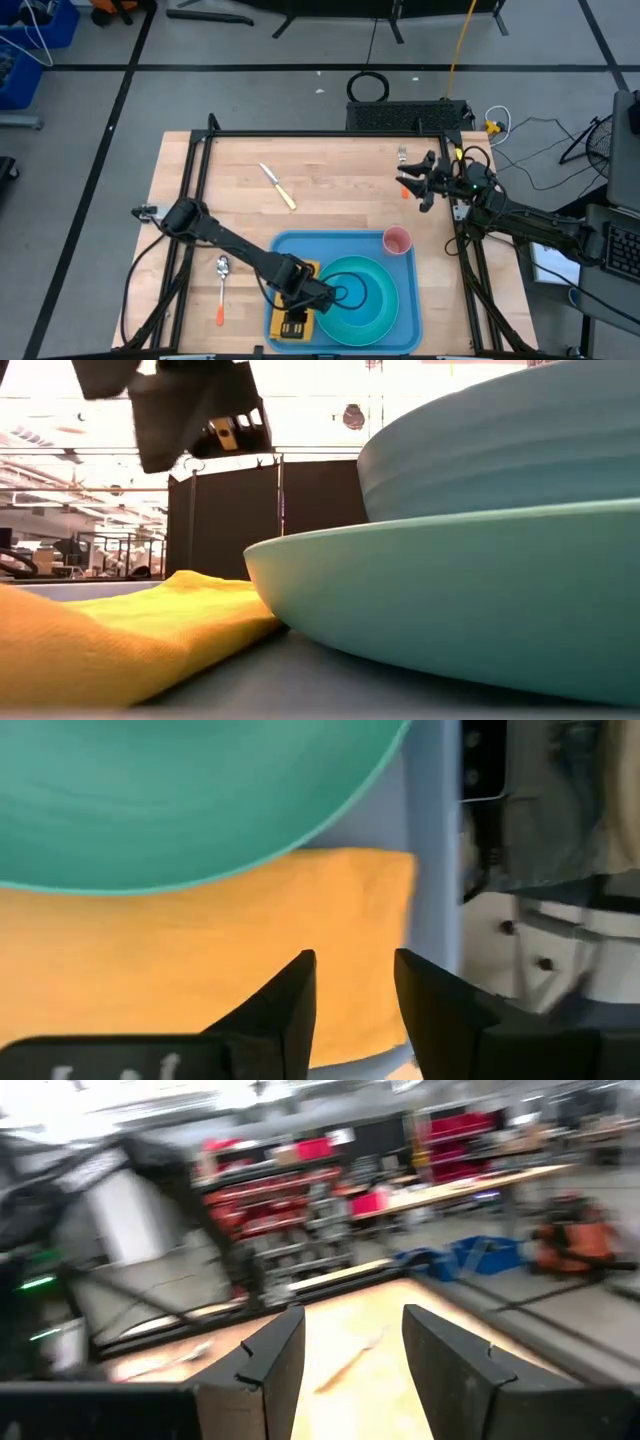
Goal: Set up tray
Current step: Put the yellow table napkin on the left side of the blue tray
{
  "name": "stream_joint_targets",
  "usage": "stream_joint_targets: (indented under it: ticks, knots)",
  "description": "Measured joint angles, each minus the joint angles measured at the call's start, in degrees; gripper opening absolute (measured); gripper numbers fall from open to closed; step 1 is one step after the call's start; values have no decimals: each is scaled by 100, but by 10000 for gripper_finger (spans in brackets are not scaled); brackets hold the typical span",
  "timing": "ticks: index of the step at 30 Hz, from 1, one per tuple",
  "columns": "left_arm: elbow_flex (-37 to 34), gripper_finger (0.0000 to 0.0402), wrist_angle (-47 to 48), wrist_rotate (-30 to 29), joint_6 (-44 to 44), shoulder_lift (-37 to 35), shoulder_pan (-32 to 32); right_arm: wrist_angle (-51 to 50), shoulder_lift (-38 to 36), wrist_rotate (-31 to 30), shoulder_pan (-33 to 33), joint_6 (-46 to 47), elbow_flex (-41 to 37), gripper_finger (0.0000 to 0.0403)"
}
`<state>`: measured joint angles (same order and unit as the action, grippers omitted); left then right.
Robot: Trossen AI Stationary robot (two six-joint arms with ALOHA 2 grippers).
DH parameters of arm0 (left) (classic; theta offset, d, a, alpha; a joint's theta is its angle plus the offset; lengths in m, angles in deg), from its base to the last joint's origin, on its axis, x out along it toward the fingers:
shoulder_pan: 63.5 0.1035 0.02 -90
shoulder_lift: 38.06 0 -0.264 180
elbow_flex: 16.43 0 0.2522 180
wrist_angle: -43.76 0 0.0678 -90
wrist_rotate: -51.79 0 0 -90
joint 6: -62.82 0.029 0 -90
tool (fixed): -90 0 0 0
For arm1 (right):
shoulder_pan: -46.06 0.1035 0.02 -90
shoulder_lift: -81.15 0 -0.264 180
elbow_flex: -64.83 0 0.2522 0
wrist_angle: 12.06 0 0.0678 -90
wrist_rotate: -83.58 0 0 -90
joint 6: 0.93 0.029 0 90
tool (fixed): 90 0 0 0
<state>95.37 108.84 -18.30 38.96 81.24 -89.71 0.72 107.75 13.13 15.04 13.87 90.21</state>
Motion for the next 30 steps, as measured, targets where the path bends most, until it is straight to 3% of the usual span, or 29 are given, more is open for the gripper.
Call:
stream_joint_targets:
  ticks: [2,6,15,23,30]
  knots:
    - [0,137,173,-377,258,-2,-23,25,3,335,2,109,0,160]
    - [-20,136,738,-1148,431,-2,-8,22,6,444,2,233,0,160]
    - [-917,113,404,-1346,364,-10,365,21,12,441,2,209,0,160]
    - [-1664,66,-262,-1402,-583,-64,619,22,12,439,2,209,0,160]
    - [-1797,30,-524,-1553,-1260,-59,694,22,12,433,2,191,0,160]
